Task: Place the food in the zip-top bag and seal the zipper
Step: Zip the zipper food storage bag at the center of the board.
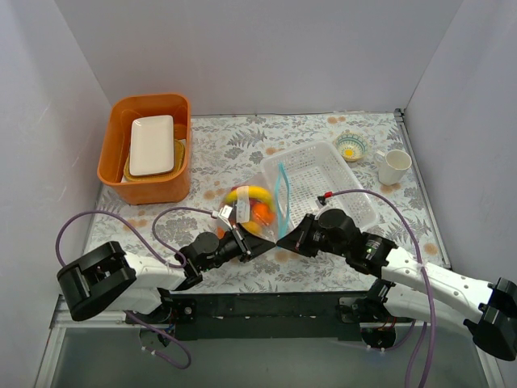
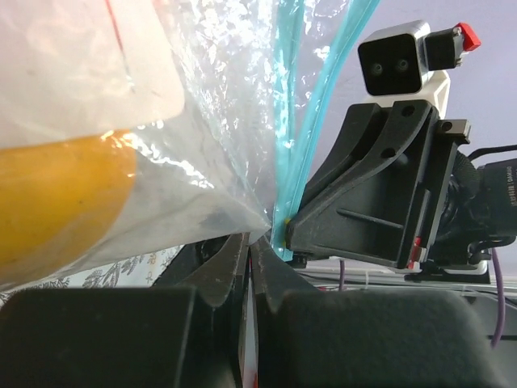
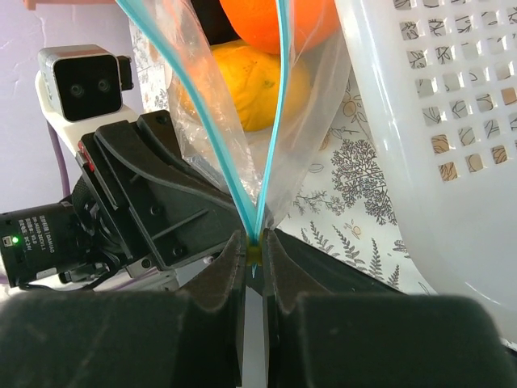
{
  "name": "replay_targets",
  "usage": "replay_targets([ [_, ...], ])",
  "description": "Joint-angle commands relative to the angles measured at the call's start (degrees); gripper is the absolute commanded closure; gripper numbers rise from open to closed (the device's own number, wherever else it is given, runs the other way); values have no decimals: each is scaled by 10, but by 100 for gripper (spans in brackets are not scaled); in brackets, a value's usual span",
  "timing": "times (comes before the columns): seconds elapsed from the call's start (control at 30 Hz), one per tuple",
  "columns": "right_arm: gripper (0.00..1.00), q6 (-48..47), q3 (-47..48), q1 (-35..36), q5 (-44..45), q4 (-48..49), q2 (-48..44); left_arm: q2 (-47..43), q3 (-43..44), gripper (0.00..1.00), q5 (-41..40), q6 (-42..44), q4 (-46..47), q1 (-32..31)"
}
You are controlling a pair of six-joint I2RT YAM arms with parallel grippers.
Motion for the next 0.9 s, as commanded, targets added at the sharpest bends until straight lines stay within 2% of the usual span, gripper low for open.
replay_targets([
  [0.0, 99, 0, 8, 2, 0, 18, -12, -11, 1, 100, -19, -164, 14, 0],
  [0.33, 99, -12, 9, 2, 15, -8, -21, -133, -9, 100, -71, -141, -125, 5],
  [0.87, 99, -78, 86, -4, 87, -70, 21, -208, -45, 100, -6, -159, -221, 12],
])
